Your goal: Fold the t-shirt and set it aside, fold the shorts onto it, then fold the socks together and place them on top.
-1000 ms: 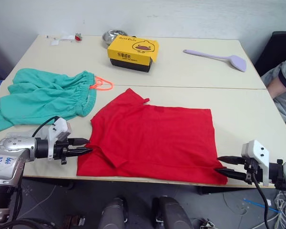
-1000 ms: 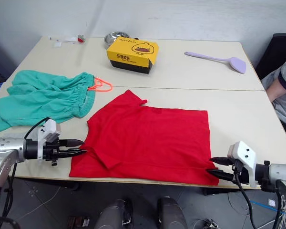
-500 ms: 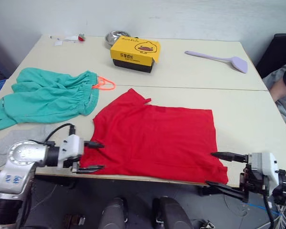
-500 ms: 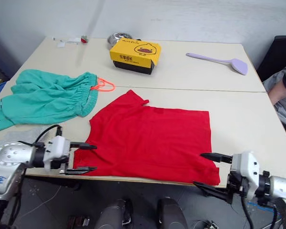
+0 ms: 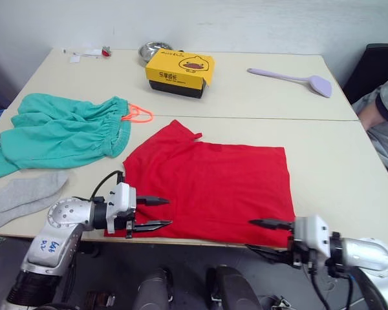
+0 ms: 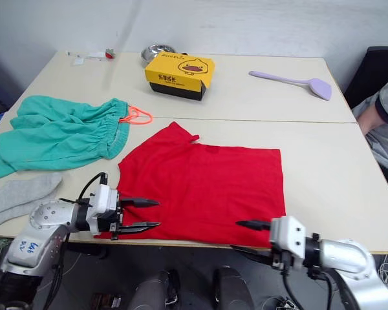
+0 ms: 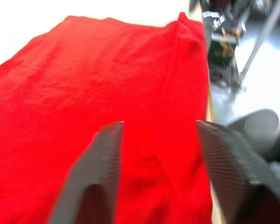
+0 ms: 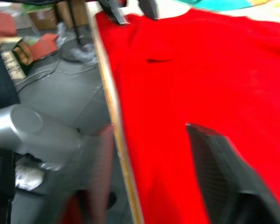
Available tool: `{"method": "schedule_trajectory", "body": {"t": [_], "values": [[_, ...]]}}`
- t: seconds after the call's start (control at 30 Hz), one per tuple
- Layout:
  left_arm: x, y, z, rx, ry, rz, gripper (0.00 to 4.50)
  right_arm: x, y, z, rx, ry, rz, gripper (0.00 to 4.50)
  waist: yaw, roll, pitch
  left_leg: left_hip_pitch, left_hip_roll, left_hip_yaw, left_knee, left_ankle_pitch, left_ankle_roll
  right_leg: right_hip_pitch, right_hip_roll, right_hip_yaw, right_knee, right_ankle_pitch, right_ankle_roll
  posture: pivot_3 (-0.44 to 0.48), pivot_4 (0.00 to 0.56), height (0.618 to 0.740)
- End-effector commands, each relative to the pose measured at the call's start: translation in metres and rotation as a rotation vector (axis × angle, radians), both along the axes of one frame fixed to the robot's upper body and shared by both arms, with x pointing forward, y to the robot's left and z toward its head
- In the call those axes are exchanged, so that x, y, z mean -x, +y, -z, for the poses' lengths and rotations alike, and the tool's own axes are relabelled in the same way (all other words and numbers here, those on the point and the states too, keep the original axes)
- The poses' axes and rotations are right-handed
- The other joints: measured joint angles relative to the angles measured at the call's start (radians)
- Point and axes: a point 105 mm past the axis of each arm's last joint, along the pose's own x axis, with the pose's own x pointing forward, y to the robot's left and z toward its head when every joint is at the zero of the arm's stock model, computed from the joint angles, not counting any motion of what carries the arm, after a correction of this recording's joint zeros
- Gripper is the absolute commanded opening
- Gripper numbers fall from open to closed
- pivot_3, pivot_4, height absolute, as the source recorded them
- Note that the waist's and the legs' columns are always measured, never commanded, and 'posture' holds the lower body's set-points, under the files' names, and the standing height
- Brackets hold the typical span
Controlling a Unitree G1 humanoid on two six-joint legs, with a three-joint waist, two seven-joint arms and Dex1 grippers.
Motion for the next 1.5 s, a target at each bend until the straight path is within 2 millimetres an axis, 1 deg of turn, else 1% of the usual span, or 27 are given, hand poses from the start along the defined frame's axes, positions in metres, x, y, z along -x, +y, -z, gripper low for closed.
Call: {"method": "schedule_trajectory", "body": {"t": [0.03, 0.13, 0.17, 0.2, 0.27, 0.37, 0.43, 0.6, 0.7, 0.8, 0.9, 0.97, 1.0, 1.07, 1.17, 1.27, 1.33, 1.43, 1.5], "values": [[-0.003, 0.004, 0.004, -0.002, -0.028, -0.072, 1.16, -0.014, 0.018, 0.007, 0.029, -0.047, 0.028, 1.10, -0.001, 0.000, 0.000, 0.000, 0.000, 0.000, 0.000, 0.000, 0.000, 0.000, 0.000, 0.000, 0.000, 0.000, 0.000, 0.000, 0.150, 0.740], [-0.001, 0.011, 0.011, -0.024, -0.016, -0.120, 0.14, -0.028, 0.025, 0.017, 0.069, -0.063, 0.085, 0.01, 0.000, 0.000, 0.000, 0.000, 0.000, 0.000, 0.000, 0.000, -0.001, -0.001, 0.000, 0.000, 0.000, 0.000, 0.000, 0.000, 0.150, 0.740], [0.000, 0.013, 0.012, -0.032, -0.013, -0.127, 0.05, -0.029, 0.026, 0.019, 0.073, -0.066, 0.095, 0.00, 0.000, 0.000, 0.000, 0.000, 0.000, 0.000, 0.000, 0.000, -0.001, -0.001, 0.000, 0.000, 0.000, 0.000, 0.000, 0.000, 0.150, 0.740], [0.003, 0.015, 0.016, -0.056, -0.008, -0.129, 0.05, -0.029, 0.026, 0.022, 0.093, -0.067, 0.091, 0.00, 0.001, 0.000, 0.000, 0.000, 0.000, 0.000, 0.000, 0.000, -0.001, -0.001, -0.001, 0.000, 0.000, 0.000, 0.000, 0.000, 0.150, 0.740], [0.006, 0.020, 0.024, -0.100, 0.006, -0.150, 0.05, -0.023, 0.025, 0.033, 0.155, -0.044, 0.053, 0.00, 0.002, -0.001, -0.001, -0.001, 0.000, 0.000, 0.000, -0.001, -0.001, -0.001, -0.001, 0.000, -0.001, 0.000, -0.001, 0.000, 0.150, 0.740], [0.003, 0.029, 0.026, -0.105, -0.005, -0.224, 0.05, -0.028, 0.016, 0.036, 0.178, -0.054, 0.101, 0.00, 0.002, -0.001, -0.001, -0.001, 0.000, 0.000, 0.000, -0.001, 0.000, -0.001, -0.001, 0.000, -0.002, 0.000, -0.001, 0.000, 0.150, 0.740], [0.000, 0.038, 0.026, -0.105, -0.009, -0.287, 0.05, -0.031, 0.005, 0.036, 0.199, -0.067, 0.131, 0.00, 0.002, -0.001, -0.001, -0.001, 0.000, 0.000, 0.000, -0.001, 0.000, 0.000, -0.001, 0.000, -0.001, 0.000, -0.001, 0.000, 0.150, 0.740], [-0.012, 0.064, 0.033, -0.113, -0.027, -0.453, 0.05, -0.041, -0.032, 0.030, 0.233, -0.115, 0.257, 0.00, 0.002, -0.001, -0.001, 0.000, 0.000, 0.000, 0.000, -0.002, -0.001, 0.000, -0.001, 0.000, -0.001, 0.000, -0.001, 0.000, 0.150, 0.740], [-0.019, 0.074, 0.032, -0.084, -0.035, -0.526, 0.05, -0.043, -0.051, 0.025, 0.248, -0.156, 0.300, 0.00, 0.003, -0.001, -0.001, 0.000, 0.000, 0.000, 0.000, -0.002, -0.001, 0.000, -0.001, -0.001, -0.001, 0.000, -0.001, 0.000, 0.150, 0.740], [-0.020, 0.085, 0.037, -0.098, -0.019, -0.581, 0.05, -0.039, -0.072, 0.025, 0.295, -0.187, 0.316, 0.00, 0.003, -0.001, -0.001, 0.000, 0.000, 0.000, 0.000, -0.001, 0.000, 0.000, -0.001, -0.001, -0.001, 0.000, -0.001, 0.000, 0.150, 0.740], [-0.018, 0.094, 0.037, -0.092, -0.015, -0.615, 0.05, -0.039, -0.091, 0.018, 0.297, -0.232, 0.365, 0.00, 0.001, -0.001, -0.001, 0.000, 0.000, 0.000, 0.000, -0.001, 0.000, 0.000, -0.001, -0.001, -0.001, 0.000, -0.001, 0.000, 0.150, 0.740], [-0.017, 0.096, 0.031, -0.062, -0.014, -0.619, 0.05, -0.040, -0.096, 0.009, 0.256, -0.278, 0.387, 0.00, -0.003, -0.001, -0.001, 0.001, 0.000, 0.000, 0.000, -0.001, -0.001, 0.000, -0.001, 0.000, -0.001, 0.000, -0.001, 0.000, 0.150, 0.740], [-0.014, 0.093, 0.023, -0.023, -0.018, -0.591, 0.05, -0.039, -0.094, -0.001, 0.196, -0.298, 0.389, 0.00, -0.005, -0.001, -0.001, 0.001, 0.001, 0.000, -0.001, -0.001, -0.001, 0.000, 0.000, 0.000, -0.001, 0.000, -0.001, 0.000, 0.150, 0.740], [-0.008, 0.088, 0.012, 0.034, -0.012, -0.534, 0.05, -0.035, -0.086, -0.013, 0.118, -0.323, 0.350, 0.00, -0.005, -0.001, -0.001, 0.001, 0.001, 0.000, -0.001, -0.001, -0.001, 0.000, 0.000, 0.000, 0.000, 0.000, -0.001, 0.000, 0.150, 0.740], [0.004, 0.069, 0.001, 0.034, 0.029, -0.380, 0.05, -0.022, -0.059, -0.018, 0.036, -0.275, 0.218, 0.00, -0.001, -0.001, -0.001, 0.001, 0.001, 0.000, -0.001, -0.001, -0.001, 0.000, 0.000, -0.001, 0.000, 0.000, -0.001, 0.000, 0.150, 0.740], [0.008, 0.046, 0.000, -0.003, 0.026, -0.257, 0.05, -0.012, -0.025, -0.006, 0.025, -0.212, 0.098, 0.00, 0.003, -0.001, -0.001, 0.000, 0.001, 0.000, -0.001, -0.003, -0.004, 0.000, 0.000, -0.001, -0.001, 0.000, -0.001, 0.000, 0.150, 0.740], [0.006, 0.033, 0.002, -0.026, 0.006, -0.215, 0.05, -0.009, -0.008, 0.006, 0.046, -0.174, 0.055, 0.00, 0.005, -0.001, -0.001, 0.000, 0.000, 0.000, -0.001, -0.003, -0.005, 0.001, -0.001, -0.001, -0.001, 0.000, -0.001, 0.000, 0.150, 0.740], [0.002, 0.018, 0.008, -0.054, -0.018, -0.181, 0.05, -0.010, 0.002, 0.021, 0.084, -0.139, 0.048, 0.00, 0.003, -0.001, -0.001, 0.000, 0.000, 0.000, -0.001, -0.003, -0.004, 0.000, -0.001, 0.000, -0.002, 0.000, -0.001, 0.000, 0.150, 0.740], [-0.006, 0.017, 0.016, -0.093, -0.036, -0.198, 0.05, -0.011, 0.000, 0.028, 0.115, -0.123, 0.065, 0.00, 0.003, -0.001, -0.001, -0.001, 0.000, 0.000, -0.001, -0.003, -0.005, 0.000, -0.001, 0.000, -0.002, 0.000, -0.001, 0.000, 0.150, 0.740]]}}
